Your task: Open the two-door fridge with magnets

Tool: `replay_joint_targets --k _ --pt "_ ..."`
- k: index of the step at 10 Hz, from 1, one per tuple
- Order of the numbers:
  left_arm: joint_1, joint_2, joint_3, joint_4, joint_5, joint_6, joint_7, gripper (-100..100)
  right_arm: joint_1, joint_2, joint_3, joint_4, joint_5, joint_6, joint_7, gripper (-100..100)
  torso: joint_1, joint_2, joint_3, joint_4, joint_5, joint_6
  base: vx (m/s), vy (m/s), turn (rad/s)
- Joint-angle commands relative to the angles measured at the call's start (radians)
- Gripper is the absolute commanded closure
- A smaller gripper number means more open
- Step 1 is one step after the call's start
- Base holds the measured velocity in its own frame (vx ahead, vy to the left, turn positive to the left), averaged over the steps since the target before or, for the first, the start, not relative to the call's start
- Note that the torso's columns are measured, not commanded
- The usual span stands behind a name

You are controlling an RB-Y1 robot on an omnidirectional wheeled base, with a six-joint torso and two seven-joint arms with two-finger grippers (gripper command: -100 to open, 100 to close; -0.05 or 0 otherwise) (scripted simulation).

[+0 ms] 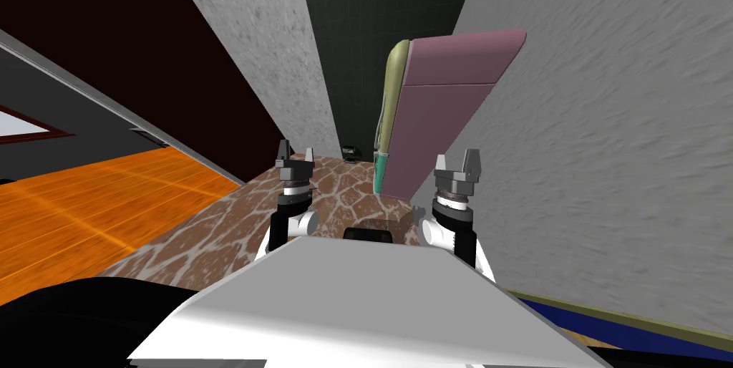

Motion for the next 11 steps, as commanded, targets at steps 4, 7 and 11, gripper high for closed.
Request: replay_joint_targets --k 4,7,11 --pt "0.000 0.000 0.000 0.000 0.000 0.000 0.000 0 0.000 0.000 0.000 0.000 0.000 0.000 0.000 0 0.000 0.248 -0.497 0.248 0.000 0.000 0.000 0.000 0.000" --pt "0.000 0.000 0.000 0.000 0.000 0.000 0.000 0 0.000 0.000 0.000 0.000 0.000 0.000 0.000 0 0.000 0.470 -0.939 0.470 0.000 0.000 0.000 0.000 0.000" --pt "0.000 0.000 0.000 0.000 0.000 0.000 0.000 0 -0.005 -0.057 0.003 0.018 0.063 0.034 0.028 -100 0.001 0.724 -1.452 0.724 0.000 0.000 0.020 0.014 0.017"
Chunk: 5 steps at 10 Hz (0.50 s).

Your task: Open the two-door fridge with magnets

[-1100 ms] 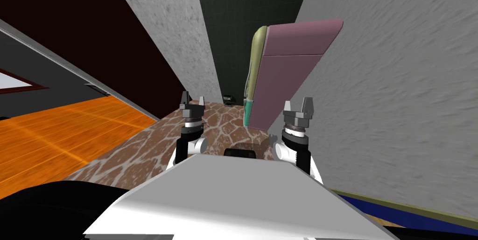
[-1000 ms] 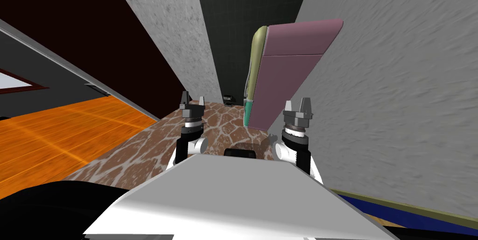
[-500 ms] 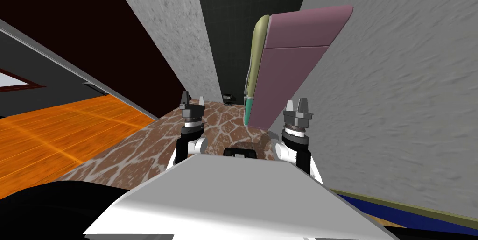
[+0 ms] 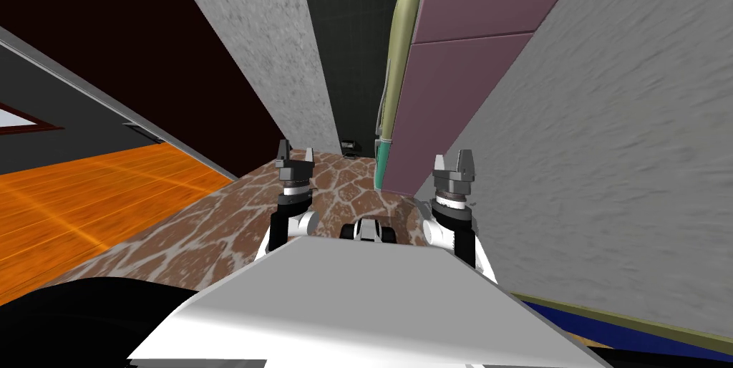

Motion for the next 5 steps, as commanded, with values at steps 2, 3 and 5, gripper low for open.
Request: replay_joint_targets --k 2,3,5 --pt "0.000 0.000 0.000 0.000 0.000 0.000 0.000 0 -0.003 -0.057 0.005 0.026 0.104 0.060 0.051 -100 0.000 0.011 -0.025 0.012 0.000 0.000 0.073 0.047 0.032" --pt "0.000 0.000 0.000 0.000 0.000 0.000 0.000 0 -0.005 -0.066 0.006 0.036 0.134 0.081 0.069 -100 0.000 0.012 -0.025 0.013 0.000 0.000 0.102 0.058 0.038" --pt "0.000 0.000 0.000 0.000 0.000 0.000 0.000 0 -0.008 -0.074 0.007 0.046 0.188 0.105 0.089 -100 -0.002 0.015 -0.024 0.014 0.000 0.000 0.058 0.033 0.017"
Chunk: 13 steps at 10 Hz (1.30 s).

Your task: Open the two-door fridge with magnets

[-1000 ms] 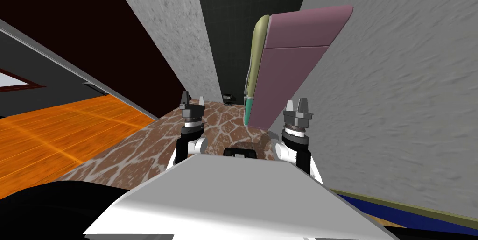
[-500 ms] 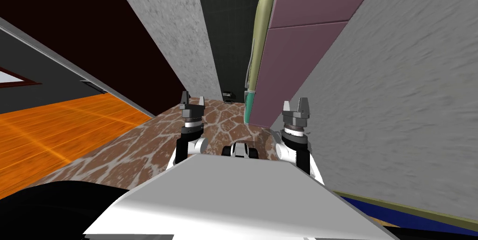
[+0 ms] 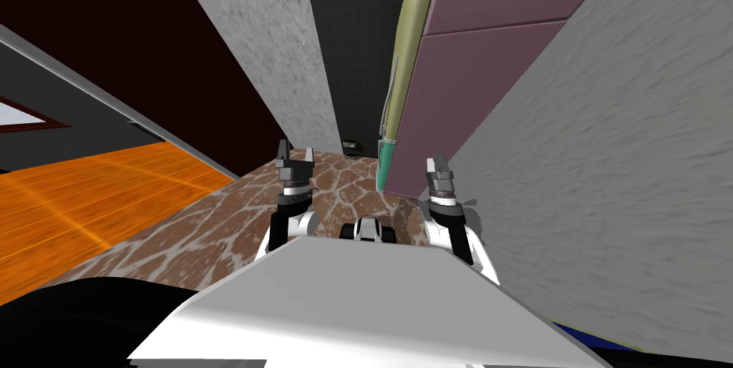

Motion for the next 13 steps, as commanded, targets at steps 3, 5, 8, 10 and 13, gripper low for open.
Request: replay_joint_targets --k 3,5,8,10,13 --pt "0.000 0.000 0.000 0.000 0.000 0.000 0.000 0 -0.001 -0.017 0.002 0.021 0.109 0.051 0.046 -100 0.001 -0.001 0.000 0.000 0.000 0.000 0.042 0.032 0.020" --pt "0.000 0.000 0.000 0.000 0.000 0.000 0.000 0 -0.003 -0.023 0.003 0.033 0.163 0.079 0.070 -100 0.002 -0.003 -0.002 -0.001 0.000 0.000 0.062 0.041 0.021" --pt "0.000 0.000 0.000 0.000 0.000 0.000 0.000 0 -0.009 -0.034 0.005 0.059 0.252 0.139 0.122 -100 0.001 -0.001 0.000 0.000 0.000 0.000 0.062 0.045 0.026" --pt "0.000 0.000 0.000 0.000 0.000 0.000 0.000 0 -0.012 -0.039 0.006 0.072 0.307 0.172 0.149 -100 0.001 -0.001 -0.001 0.000 0.000 0.000 0.059 0.039 0.023" --pt "0.000 0.000 0.000 0.000 0.000 0.000 0.000 0 -0.016 -0.044 0.007 0.086 0.400 0.205 0.178 -100 0.001 -0.002 -0.001 0.000 0.000 0.000 0.069 0.038 0.025"
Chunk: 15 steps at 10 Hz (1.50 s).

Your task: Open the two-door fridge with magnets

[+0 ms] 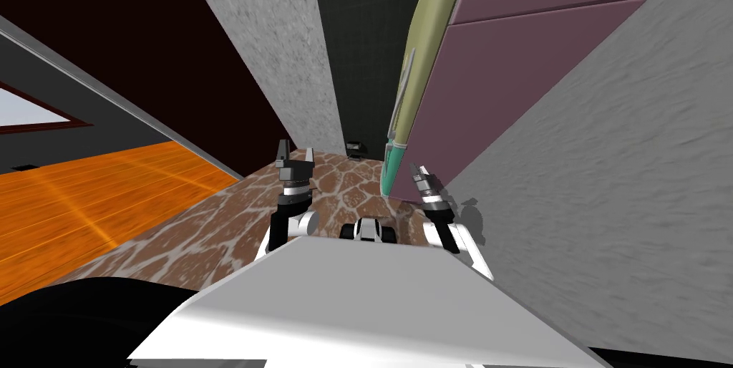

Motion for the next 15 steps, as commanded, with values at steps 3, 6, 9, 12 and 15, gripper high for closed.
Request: replay_joint_targets --k 3,6,9,12,15 --pt "0.000 0.000 0.000 0.000 0.000 0.000 0.000 0 -0.007 -0.009 0.000 0.023 0.122 0.055 0.044 -100 0.000 0.001 0.001 0.000 0.000 0.000 0.056 0.040 0.018" --pt "0.000 0.000 0.000 0.000 0.000 0.000 0.000 0 -0.015 -0.020 0.005 0.055 0.223 0.127 0.103 -100 0.000 0.001 0.000 0.000 0.000 0.000 0.066 0.026 0.034" --pt "0.000 0.000 0.000 0.000 0.000 0.000 0.000 0 -0.021 -0.026 0.009 0.073 0.314 0.165 0.132 -100 0.001 0.001 0.000 0.000 0.000 0.000 0.069 0.042 0.033" --pt "0.000 0.000 0.000 0.000 0.000 0.000 0.000 0 -0.027 -0.032 0.014 0.092 0.391 0.203 0.162 -100 -0.001 0.001 0.001 0.000 0.000 0.000 0.046 0.017 0.028" --pt "0.000 0.000 0.000 0.000 0.000 0.000 0.000 0 -0.040 -0.044 0.026 0.133 0.488 0.275 0.219 -100 0.001 0.000 0.000 0.000 0.000 0.000 0.071 0.030 0.042"
